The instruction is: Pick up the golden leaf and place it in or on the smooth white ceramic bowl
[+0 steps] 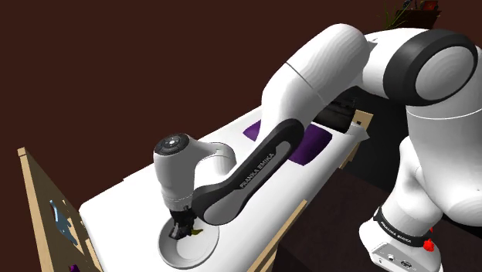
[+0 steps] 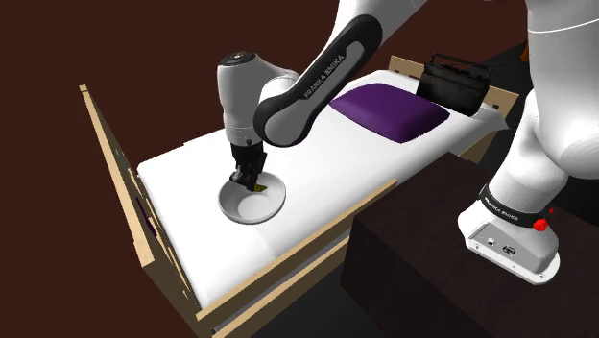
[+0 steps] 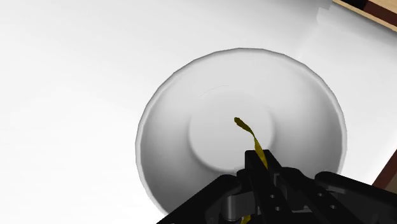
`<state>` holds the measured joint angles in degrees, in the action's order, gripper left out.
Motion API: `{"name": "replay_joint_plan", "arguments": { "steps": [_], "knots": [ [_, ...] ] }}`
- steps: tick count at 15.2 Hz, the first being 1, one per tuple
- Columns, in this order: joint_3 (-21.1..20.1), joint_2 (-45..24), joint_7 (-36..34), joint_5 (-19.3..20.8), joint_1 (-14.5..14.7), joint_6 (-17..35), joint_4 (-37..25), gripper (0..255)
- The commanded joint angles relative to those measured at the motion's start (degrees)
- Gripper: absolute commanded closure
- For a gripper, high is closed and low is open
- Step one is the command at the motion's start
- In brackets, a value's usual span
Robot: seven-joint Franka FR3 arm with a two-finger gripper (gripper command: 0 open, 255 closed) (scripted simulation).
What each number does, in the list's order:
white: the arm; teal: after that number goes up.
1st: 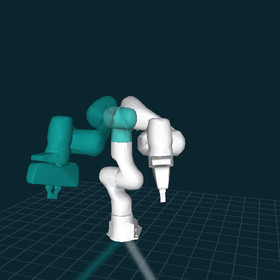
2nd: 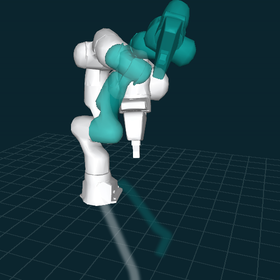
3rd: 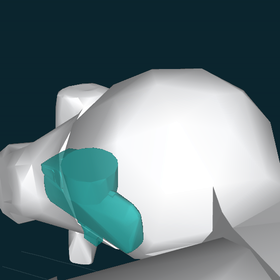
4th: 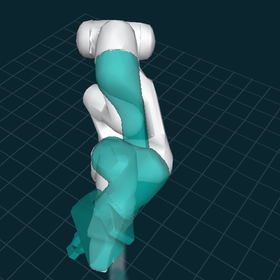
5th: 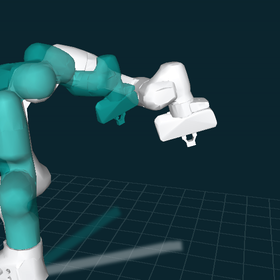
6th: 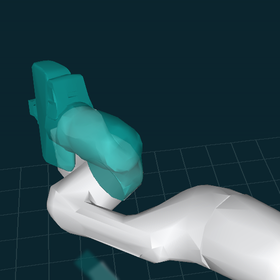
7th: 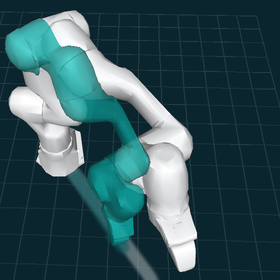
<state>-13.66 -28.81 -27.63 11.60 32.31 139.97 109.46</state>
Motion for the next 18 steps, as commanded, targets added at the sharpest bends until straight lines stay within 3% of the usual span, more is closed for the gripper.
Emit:
{"name": "replay_joint_plan", "arguments": {
  "steps": [1,13,14,18],
  "knots": [
    [0.29,-1.14,-0.36,0.43,0.27,1.10,-0.04,255],
    [0.98,-3.74,-0.99,1.33,0.77,3.49,-0.20,255],
    [0.98,-3.74,-0.99,1.33,0.77,3.49,-0.20,0],
    [0.98,-3.74,-0.99,1.33,0.77,3.49,-0.20,0]
  ]
}}
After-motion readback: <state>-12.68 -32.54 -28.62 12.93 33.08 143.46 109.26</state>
